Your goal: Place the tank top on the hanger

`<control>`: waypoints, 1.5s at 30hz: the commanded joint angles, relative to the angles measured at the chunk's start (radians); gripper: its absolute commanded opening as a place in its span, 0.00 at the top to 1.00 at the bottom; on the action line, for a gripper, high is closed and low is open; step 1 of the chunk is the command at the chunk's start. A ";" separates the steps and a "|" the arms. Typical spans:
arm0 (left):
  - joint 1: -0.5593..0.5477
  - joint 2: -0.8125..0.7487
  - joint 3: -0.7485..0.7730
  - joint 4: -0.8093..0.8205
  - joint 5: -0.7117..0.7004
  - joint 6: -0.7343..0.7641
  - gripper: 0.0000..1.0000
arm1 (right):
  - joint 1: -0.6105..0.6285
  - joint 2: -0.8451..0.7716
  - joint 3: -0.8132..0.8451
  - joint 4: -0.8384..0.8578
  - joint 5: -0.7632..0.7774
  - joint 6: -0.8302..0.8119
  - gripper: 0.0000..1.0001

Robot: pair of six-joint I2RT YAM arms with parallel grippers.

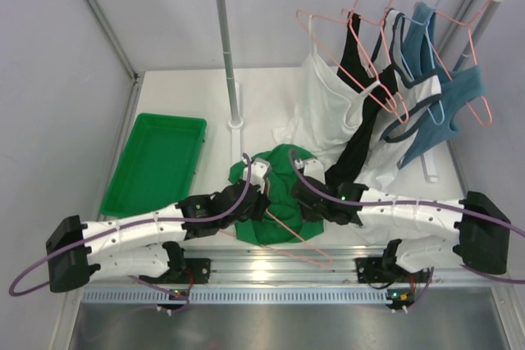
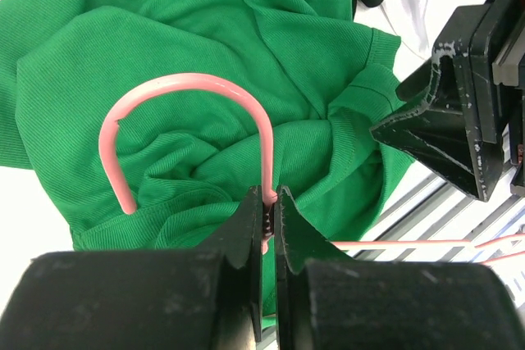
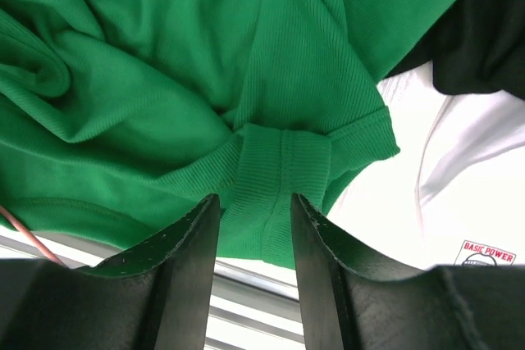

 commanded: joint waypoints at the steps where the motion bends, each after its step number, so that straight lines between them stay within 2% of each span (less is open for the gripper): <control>1: -0.007 0.004 0.008 0.066 -0.011 0.003 1.00 | 0.025 0.019 0.068 -0.014 0.055 -0.007 0.59; 13: -0.009 -0.011 0.002 0.063 -0.013 0.002 1.00 | 0.044 0.087 0.043 -0.025 0.073 0.012 0.60; 18: -0.010 -0.011 0.003 0.064 -0.017 0.000 1.00 | 0.044 0.073 0.014 -0.037 0.082 0.034 0.73; 22: -0.009 -0.016 0.003 0.064 -0.023 0.002 1.00 | 0.044 0.072 -0.007 -0.047 0.076 0.043 0.78; 23: -0.009 -0.014 0.005 0.063 -0.022 0.002 1.00 | 0.044 0.075 -0.001 -0.054 0.078 0.043 0.77; 26: -0.009 -0.013 0.003 0.064 -0.020 0.003 1.00 | 0.050 0.078 0.020 -0.076 0.101 0.042 0.56; 28: -0.009 -0.013 0.003 0.064 -0.020 0.002 1.00 | 0.050 0.082 0.026 -0.080 0.105 0.039 0.56; 32: -0.010 -0.017 0.003 0.060 -0.028 0.003 1.00 | 0.050 0.098 0.024 -0.082 0.110 0.039 0.69; 33: -0.010 -0.022 0.005 0.060 -0.034 0.003 1.00 | 0.050 0.098 0.022 -0.080 0.107 0.042 0.79; 35: -0.010 -0.027 0.005 0.054 -0.045 0.002 1.00 | 0.050 0.087 0.011 -0.085 0.107 0.052 0.90; 40: -0.010 -0.063 -0.009 0.053 -0.100 -0.015 1.00 | 0.050 -0.008 -0.030 -0.102 0.098 0.089 1.00; 45: -0.010 -0.097 -0.018 0.050 -0.180 -0.035 1.00 | 0.050 -0.095 -0.075 -0.113 0.078 0.118 1.00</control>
